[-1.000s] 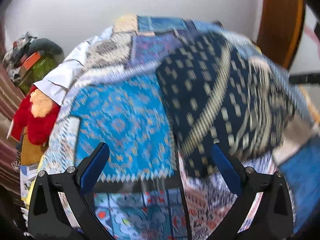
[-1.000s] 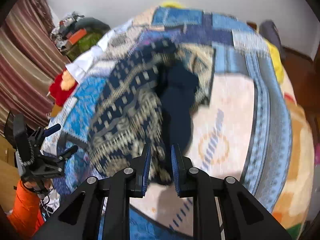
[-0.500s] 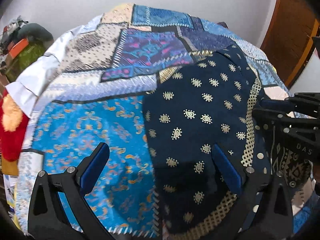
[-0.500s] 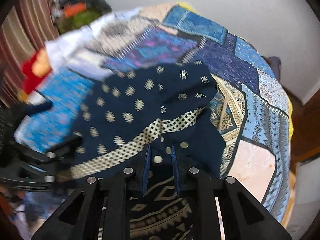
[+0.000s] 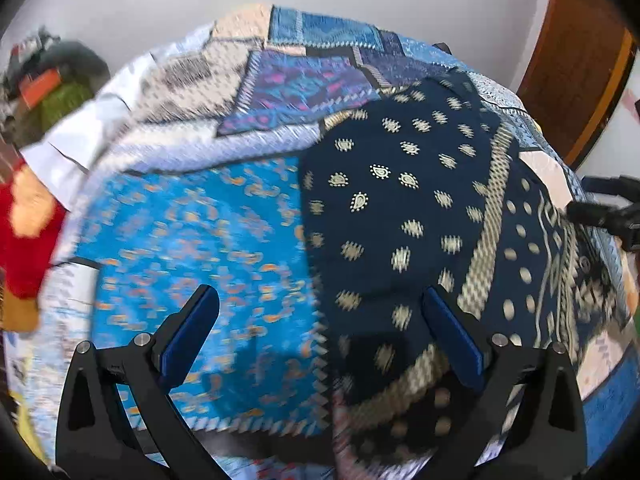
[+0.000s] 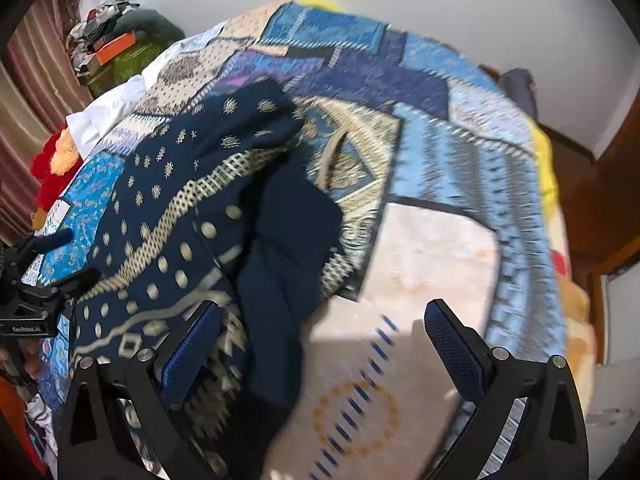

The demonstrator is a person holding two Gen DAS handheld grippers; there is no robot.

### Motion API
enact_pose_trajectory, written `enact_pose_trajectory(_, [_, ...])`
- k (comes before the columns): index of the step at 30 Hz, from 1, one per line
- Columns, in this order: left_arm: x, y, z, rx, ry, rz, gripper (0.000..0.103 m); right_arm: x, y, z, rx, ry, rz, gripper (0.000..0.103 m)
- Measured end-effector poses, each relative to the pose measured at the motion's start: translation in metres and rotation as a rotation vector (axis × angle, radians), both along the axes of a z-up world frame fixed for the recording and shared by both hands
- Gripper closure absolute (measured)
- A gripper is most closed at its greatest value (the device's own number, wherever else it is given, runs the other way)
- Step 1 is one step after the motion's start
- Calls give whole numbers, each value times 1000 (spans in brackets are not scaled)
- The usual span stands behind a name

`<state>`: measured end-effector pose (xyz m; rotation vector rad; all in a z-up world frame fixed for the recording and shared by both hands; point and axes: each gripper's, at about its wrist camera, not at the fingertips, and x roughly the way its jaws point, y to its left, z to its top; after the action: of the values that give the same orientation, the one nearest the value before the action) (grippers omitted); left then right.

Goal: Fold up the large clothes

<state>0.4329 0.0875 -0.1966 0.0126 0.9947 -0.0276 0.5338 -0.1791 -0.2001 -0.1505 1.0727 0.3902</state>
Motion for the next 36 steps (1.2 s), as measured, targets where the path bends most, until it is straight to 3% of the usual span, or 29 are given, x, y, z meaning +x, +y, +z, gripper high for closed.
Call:
enact_pose_trajectory(4, [-7, 17, 20, -51, -26, 33, 0, -17, -12, 21, 123, 15, 18, 2])
enact_pose_trajectory(7, [1, 32, 15, -178, 25, 66, 0, -23, -14, 23, 271, 93, 11, 1])
enact_pose_trajectory(10, [14, 37, -10, -329, 135, 81, 0, -21, -8, 6, 373, 214, 7, 1])
enact_pose_trajectory(12, [22, 35, -26, -413, 192, 73, 0, -18, -2, -11, 382, 268, -2, 1])
enact_pose_trajectory(16, [37, 29, -46, -480, 226, 59, 0, -1, 15, -50, 408, 404, 17, 1])
enact_pose_trajectory(20, [54, 25, -58, -567, 230, 43, 0, 10, 30, -55, 450, 397, 63, 1])
enact_pose_trajectory(25, [66, 21, -79, -697, 291, 68, 0, 28, 44, -71, 516, 420, 26, 1])
enact_pose_trajectory(27, [65, 20, -76, -696, 278, 76, 5, 31, 51, -72, 533, 417, 17, 8])
enact_pose_trajectory(29, [61, 17, -66, -624, 246, 66, 15, 28, 56, -74, 501, 406, 23, 44])
enact_pose_trajectory(32, [53, 14, -51, -567, 219, 51, 25, 24, 59, -77, 542, 447, 27, 63])
enact_pose_trajectory(36, [40, 12, -23, -519, 177, 32, 34, 17, 65, -65, 562, 432, 39, 72])
